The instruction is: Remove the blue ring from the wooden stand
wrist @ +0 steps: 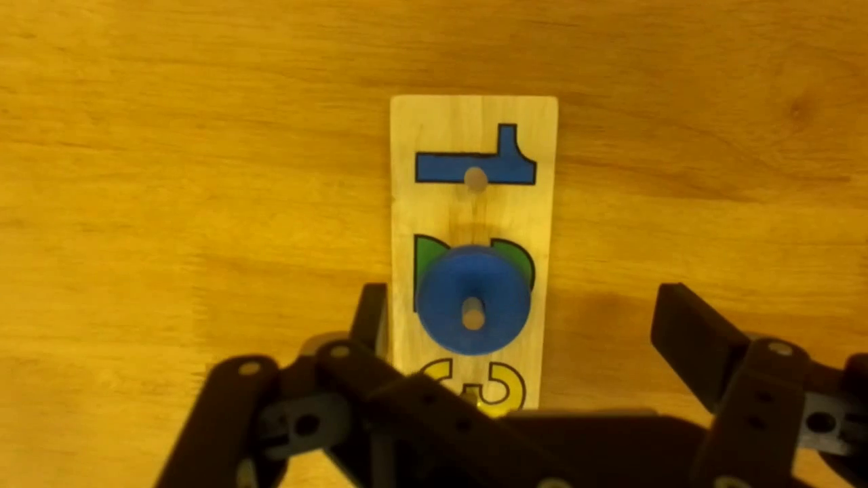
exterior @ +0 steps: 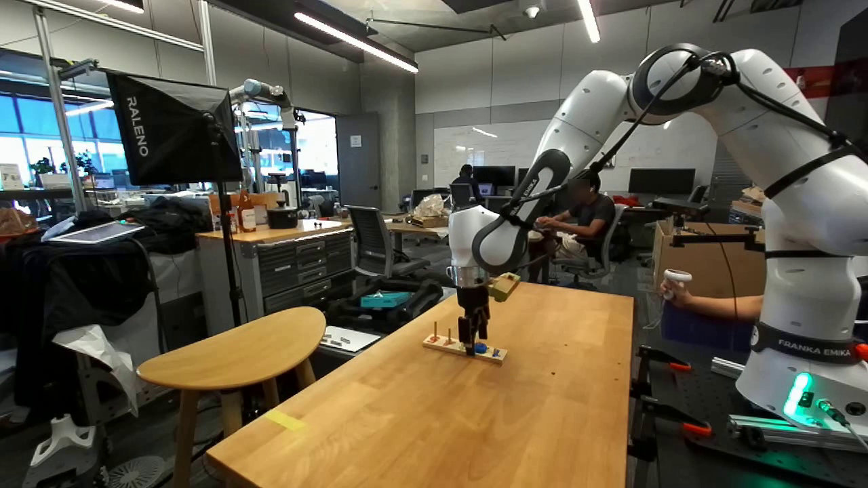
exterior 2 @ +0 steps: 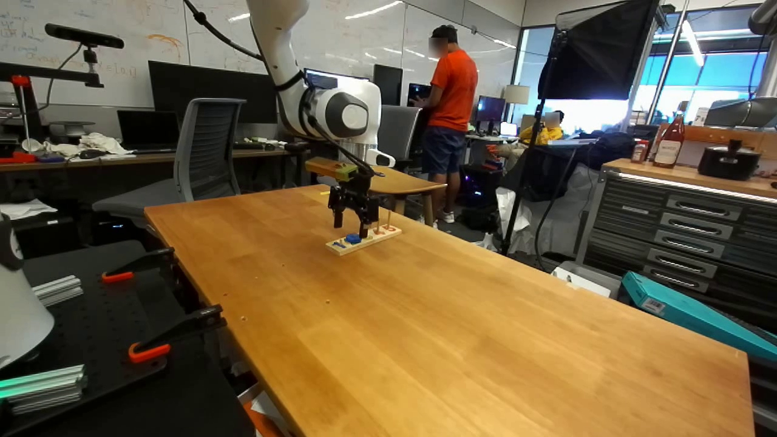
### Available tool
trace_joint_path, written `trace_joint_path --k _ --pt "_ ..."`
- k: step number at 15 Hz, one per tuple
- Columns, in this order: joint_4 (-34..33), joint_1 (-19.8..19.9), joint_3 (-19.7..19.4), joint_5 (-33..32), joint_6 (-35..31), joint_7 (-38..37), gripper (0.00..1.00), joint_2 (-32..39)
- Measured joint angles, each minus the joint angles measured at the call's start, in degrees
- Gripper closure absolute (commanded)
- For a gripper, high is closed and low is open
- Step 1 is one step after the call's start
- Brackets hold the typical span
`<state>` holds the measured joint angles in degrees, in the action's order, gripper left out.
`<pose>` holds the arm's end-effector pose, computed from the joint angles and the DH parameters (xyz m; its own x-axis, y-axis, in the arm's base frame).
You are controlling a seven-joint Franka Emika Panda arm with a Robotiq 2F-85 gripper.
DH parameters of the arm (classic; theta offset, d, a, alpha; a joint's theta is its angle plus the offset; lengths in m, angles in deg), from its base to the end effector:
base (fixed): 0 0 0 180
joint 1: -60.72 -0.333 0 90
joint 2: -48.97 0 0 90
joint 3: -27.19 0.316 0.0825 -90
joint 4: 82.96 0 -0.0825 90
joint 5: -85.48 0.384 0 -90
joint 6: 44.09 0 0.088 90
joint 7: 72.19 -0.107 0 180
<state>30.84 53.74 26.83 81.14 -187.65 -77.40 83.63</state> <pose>0.5932 0.0694 0.1478 0.9929 0.0859 -0.0826 0.0903 -0.9946 0.0509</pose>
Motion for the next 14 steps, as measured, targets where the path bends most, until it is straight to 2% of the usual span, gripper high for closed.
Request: trace_joint_path --k 1,2,3,12,13,14 --pt "-0.03 0.01 -0.17 0.0 -0.45 -0.35 0.0 0.35" --pt "-0.04 0.04 -0.33 0.0 -0.95 -0.71 0.25 0.64" --pt "-0.05 0.08 -0.44 0.0 -1.4 -1.04 0.26 0.84" --pt "-0.06 0.2 0.31 2.41 -4.4 -3.48 0.95 0.45" --pt "-0.04 0.2 0.44 2.91 -4.4 -3.54 1.0 0.39" --pt "0.02 0.22 0.6 3.47 -4.4 -3.55 1.0 0.33"
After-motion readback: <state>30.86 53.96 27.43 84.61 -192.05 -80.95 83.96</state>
